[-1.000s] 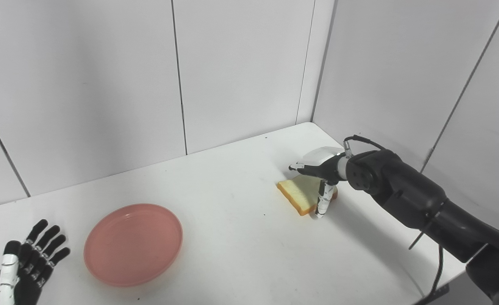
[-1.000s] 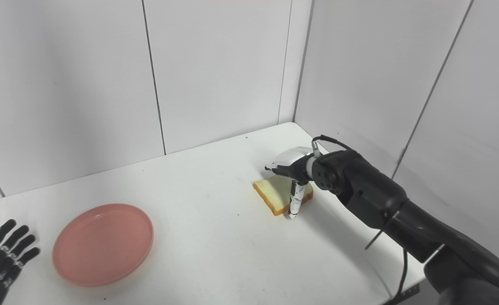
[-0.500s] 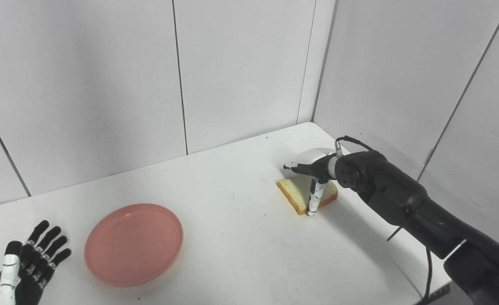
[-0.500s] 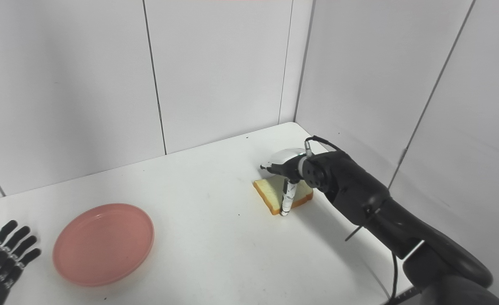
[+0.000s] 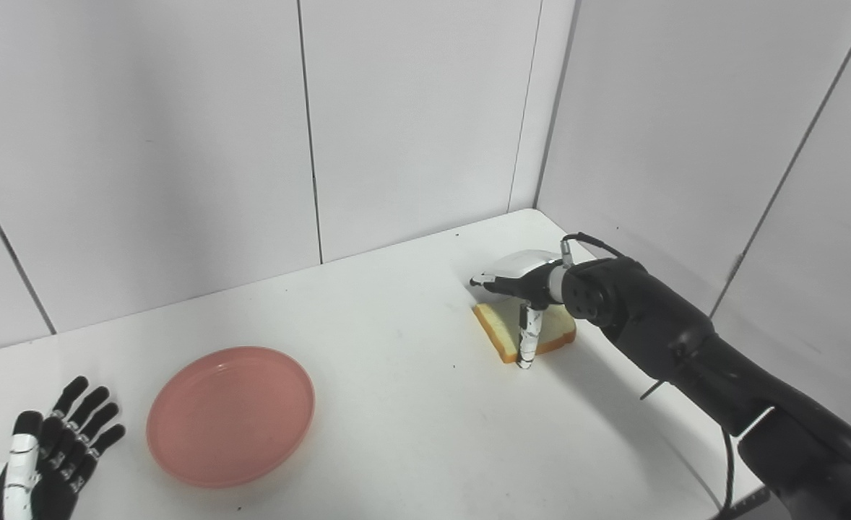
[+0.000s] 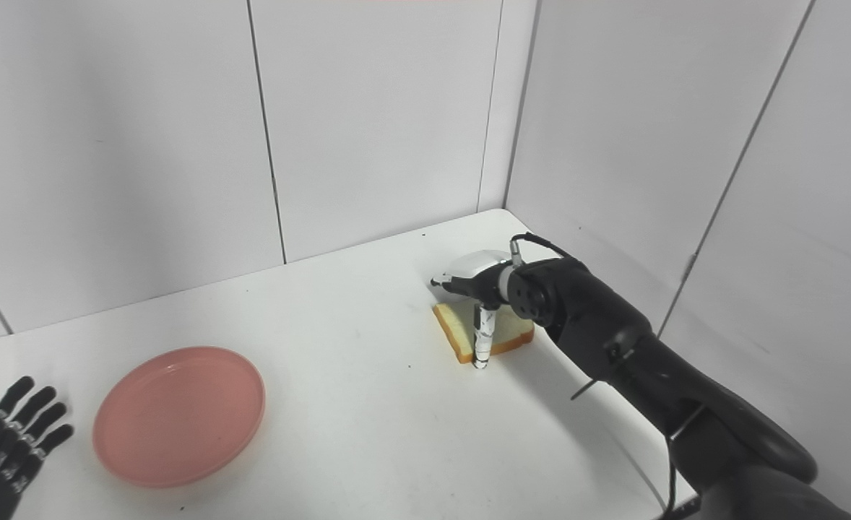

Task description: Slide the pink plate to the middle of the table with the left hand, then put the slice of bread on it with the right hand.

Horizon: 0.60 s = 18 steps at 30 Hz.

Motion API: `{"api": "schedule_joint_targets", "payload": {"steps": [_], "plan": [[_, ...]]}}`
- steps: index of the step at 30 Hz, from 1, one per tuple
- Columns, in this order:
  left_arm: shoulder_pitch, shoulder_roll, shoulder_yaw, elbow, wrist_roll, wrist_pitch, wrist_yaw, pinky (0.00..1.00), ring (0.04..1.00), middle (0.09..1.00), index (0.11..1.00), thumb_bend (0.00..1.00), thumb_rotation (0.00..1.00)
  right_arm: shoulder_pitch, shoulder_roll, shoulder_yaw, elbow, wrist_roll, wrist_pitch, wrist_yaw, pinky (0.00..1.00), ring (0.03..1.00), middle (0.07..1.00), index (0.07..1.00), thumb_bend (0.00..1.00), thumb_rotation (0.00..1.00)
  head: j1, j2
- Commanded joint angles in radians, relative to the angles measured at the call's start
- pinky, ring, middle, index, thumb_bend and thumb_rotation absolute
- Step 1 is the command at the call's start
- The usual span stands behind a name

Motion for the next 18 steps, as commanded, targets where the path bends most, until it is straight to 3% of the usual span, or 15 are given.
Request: {"api": "schedule_joint_targets", "payload": {"steps": [1, 3, 4, 6, 11, 18], "plan": [[0.026, 0.008, -0.01, 0.016, 0.014, 0.058, 0.005, 0.9, 0.938, 0.945, 0.944, 0.77, 1.0, -0.028, -0.011, -0.003, 0.005, -0.017, -0.04, -0.058, 0.62, 0.685, 0.725, 0.744, 0.91, 0.01, 0.0, 0.001], [0.026, 0.009, -0.011, 0.015, 0.015, 0.056, 0.004, 0.91, 0.942, 0.947, 0.946, 0.78, 1.0, -0.028, -0.002, -0.011, 0.025, -0.014, -0.038, -0.093, 0.55, 0.554, 0.601, 0.626, 0.77, 0.0, 0.0, 0.001], [0.026, 0.01, -0.013, 0.015, 0.016, 0.055, 0.003, 0.91, 0.944, 0.948, 0.949, 0.78, 1.0, -0.028, 0.0, -0.012, 0.035, -0.014, -0.041, -0.109, 0.51, 0.465, 0.53, 0.553, 0.6, 0.0, 0.0, 0.001], [0.027, 0.01, -0.012, 0.011, 0.013, 0.06, 0.004, 0.91, 0.944, 0.949, 0.95, 0.78, 1.0, -0.025, 0.001, -0.016, 0.053, -0.011, -0.057, -0.153, 0.49, 0.442, 0.513, 0.519, 0.55, 0.0, 0.002, 0.004], [0.028, 0.009, -0.009, 0.005, 0.007, 0.063, 0.0, 0.9, 0.941, 0.946, 0.944, 0.76, 1.0, -0.007, -0.006, -0.028, 0.058, -0.031, -0.04, -0.231, 0.41, 0.422, 0.505, 0.486, 0.52, 0.0, 0.002, 0.004], [0.028, 0.009, -0.013, 0.009, 0.014, 0.061, 0.002, 0.9, 0.941, 0.947, 0.947, 0.76, 1.0, -0.003, -0.011, -0.036, 0.038, -0.034, -0.007, -0.223, 0.37, 0.394, 0.491, 0.507, 0.52, 0.0, 0.012, -0.004]]}}
